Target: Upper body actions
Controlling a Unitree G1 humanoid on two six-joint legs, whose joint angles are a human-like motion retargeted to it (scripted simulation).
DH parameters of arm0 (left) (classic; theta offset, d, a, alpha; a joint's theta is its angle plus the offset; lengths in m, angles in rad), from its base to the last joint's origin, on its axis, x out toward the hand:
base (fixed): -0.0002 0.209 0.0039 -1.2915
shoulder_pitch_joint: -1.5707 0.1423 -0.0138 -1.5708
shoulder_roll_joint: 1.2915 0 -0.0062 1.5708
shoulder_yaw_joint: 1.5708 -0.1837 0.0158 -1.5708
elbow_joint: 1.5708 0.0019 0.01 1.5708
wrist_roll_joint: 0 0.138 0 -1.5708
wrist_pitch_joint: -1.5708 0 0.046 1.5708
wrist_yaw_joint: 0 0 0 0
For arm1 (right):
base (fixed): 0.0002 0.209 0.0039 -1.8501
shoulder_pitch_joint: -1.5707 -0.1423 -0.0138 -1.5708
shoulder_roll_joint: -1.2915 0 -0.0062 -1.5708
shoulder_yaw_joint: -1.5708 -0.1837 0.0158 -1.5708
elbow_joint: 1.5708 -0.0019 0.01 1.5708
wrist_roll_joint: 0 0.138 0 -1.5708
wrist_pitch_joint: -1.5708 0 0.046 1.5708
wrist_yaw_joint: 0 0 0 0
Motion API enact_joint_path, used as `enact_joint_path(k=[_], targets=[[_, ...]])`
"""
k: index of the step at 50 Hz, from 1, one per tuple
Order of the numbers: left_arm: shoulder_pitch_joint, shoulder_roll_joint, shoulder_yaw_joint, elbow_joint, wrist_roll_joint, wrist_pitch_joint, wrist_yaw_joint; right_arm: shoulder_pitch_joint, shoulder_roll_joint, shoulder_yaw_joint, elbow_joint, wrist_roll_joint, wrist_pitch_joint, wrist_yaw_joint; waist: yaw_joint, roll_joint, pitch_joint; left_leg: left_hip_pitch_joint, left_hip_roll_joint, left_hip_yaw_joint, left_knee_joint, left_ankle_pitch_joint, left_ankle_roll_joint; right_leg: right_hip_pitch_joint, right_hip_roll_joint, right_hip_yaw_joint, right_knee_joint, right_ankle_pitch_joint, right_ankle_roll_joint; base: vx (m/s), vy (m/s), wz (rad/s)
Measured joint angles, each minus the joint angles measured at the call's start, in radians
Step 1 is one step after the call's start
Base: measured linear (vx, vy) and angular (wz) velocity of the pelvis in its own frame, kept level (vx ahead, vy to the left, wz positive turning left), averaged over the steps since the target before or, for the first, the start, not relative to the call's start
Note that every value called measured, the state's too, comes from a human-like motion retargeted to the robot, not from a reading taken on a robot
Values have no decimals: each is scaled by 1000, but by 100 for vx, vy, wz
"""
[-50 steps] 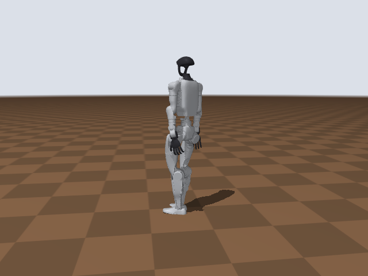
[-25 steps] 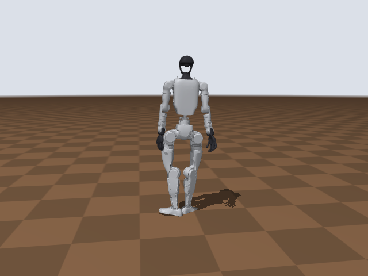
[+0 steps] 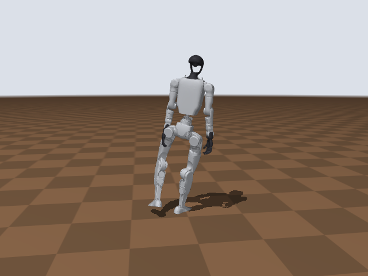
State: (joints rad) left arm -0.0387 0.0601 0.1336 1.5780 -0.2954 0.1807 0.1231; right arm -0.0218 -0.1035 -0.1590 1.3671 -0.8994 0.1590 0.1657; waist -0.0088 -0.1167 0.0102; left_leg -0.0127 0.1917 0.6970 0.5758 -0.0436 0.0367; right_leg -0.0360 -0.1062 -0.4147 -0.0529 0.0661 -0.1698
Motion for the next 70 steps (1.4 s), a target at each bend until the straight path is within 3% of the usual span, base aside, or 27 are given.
enact_joint_path(k=[5, 8, 10, 12, 13, 15, 23, 35, 41, 45, 49, 53, 55, 58, 60, 63, 67, 70], targets=[[1, -21, -28, -38, 24, -11, 3, 5, -30, -44, 34, 49, 21, -15, 38, 39, 4, -90, -102, -221, -143, -96, -13, -19, 37, 93, 10, 8, -4, 9, 13, -99], [0, -28, -40, -49, 37, -17, 0, 6, -46, -66, 73, 67, 45, -40, 45, 76, -2, -143, -148, -351, -243, -122, -62, -31, 75, 132, 15, 10, -3, 7, 13, -77], [4, -28, -49, -49, 42, -20, -1, 16, -53, -70, 94, 77, 58, -55, 42, 100, 1, -148, -170, -399, -338, -112, -97, -24, 104, 149, 18, 7, -3, 11, 14, -68], [3, -29, -56, -40, 46, -20, -6, 18, -62, -73, 118, 82, 67, -65, 37, 116, 9, -139, -207, -454, -411, 23, -47, -9, 124, 168, 19, 5, -3, 12, 9, -49], [8, -29, -59, -34, 48, -20, -8, 24, -64, -72, 127, 79, 71, -68, 15, 122, 1, -111, -207, -439, -426, -31, -64, -7, 127, 161, 22, 0, 0, 13, 11, -21], [10, -28, -48, -12, 55, -13, -23, 29, -67, -61, 143, 69, 83, -71, -5, 136, -15, -97, -171, -366, -437, -40, -83, -9, 142, 184, 31, -5, 3, 13, 13, -49], [19, -10, -24, 12, 63, 1, -30, 68, -29, -57, 149, 88, 69, -79, -15, 132, -40, -22, -211, -317, -504, -70, -43, -14, 149, 251, 59, -13, 21, 6, 9, -62], [-5, -4, -9, -27, 25, 1, -23, 30, -22, -11, 113, 53, 54, -72, -3, 128, -45, -14, -212, -259, -501, -108, -41, -42, 139, 291, 82, -6, 51, -4, 7, -28], [-31, -11, -24, -72, 38, -10, -16, 15, -26, -13, 97, 77, 37, -72, 23, 136, -44, -61, -199, -310, -471, -105, -50, -68, 142, 284, 171, -75, 51, -9, 1, 39], [-55, -13, -42, -86, 35, -22, -16, 24, -30, -22, 110, 87, 36, -81, 12, 139, -23, -89, -199, -435, -449, -83, -61, -45, 151, 264, 224, -109, 30, -7, -10, 158], [-70, -4, -50, -72, 36, -30, -12, 41, -27, -39, 128, 78, 41, -90, -7, 136, -11, -125, -211, -599, -434, -43, -87, -35, 197, 447, 262, -103, 44, -4, -16, 209], [-72, 18, -53, -52, 33, -25, -21, 49, -20, -49, 134, 72, 42, -102, -34, 127, 4, -174, -214, -726, -408, -12, -128, -18, 237, 653, 283, -106, 99, -6, -20, 229], [-76, 36, -48, -40, 31, -15, -27, 43, -18, -45, 133, 75, 40, -101, -40, 122, 20, -199, -215, -784, -395, -3, -151, -3, 246, 679, 278, -131, 118, -16, -23, 218], [-81, 66, -31, -30, 28, 9, -29, 26, -18, -32, 124, 73, 36, -99, -13, 104, 41, -237, -224, -831, -388, 4, -171, 5, 221, 502, 225, -150, 51, -24, -21, 164], [-83, 75, -21, -29, 21, 24, -23, 12, -24, -33, 115, 65, 34, -95, 29, 98, 59, -261, -229, -848, -393, 13, -182, 5, 238, 468, 213, -142, 30, -28, -20, 142], [-77, 64, 2, -40, -15, 27, -12, -1, -42, -42, 94, 51, 23, -108, 74, 108, 105, -281, -211, -835, -410, 5, -185, 23, 208, 347, 183, -130, 47, -34, -16, 173], [-65, 48, 38, -41, -64, 28, -49, -7, -70, -41, 88, 47, 17, -165, 83, 97, 142, -314, -174, -641, -420, -38, -104, 51, 176, 210, 143, -127, 44, -33, -12, 219], [-54, 34, 41, -35, -61, 34, -53, -2, -90, -60, 110, 65, 29, -212, 94, 95, 148, -320, -132, -380, -422, -82, -68, 70, 150, 85, 110, -130, 47, -36, -7, 253]])
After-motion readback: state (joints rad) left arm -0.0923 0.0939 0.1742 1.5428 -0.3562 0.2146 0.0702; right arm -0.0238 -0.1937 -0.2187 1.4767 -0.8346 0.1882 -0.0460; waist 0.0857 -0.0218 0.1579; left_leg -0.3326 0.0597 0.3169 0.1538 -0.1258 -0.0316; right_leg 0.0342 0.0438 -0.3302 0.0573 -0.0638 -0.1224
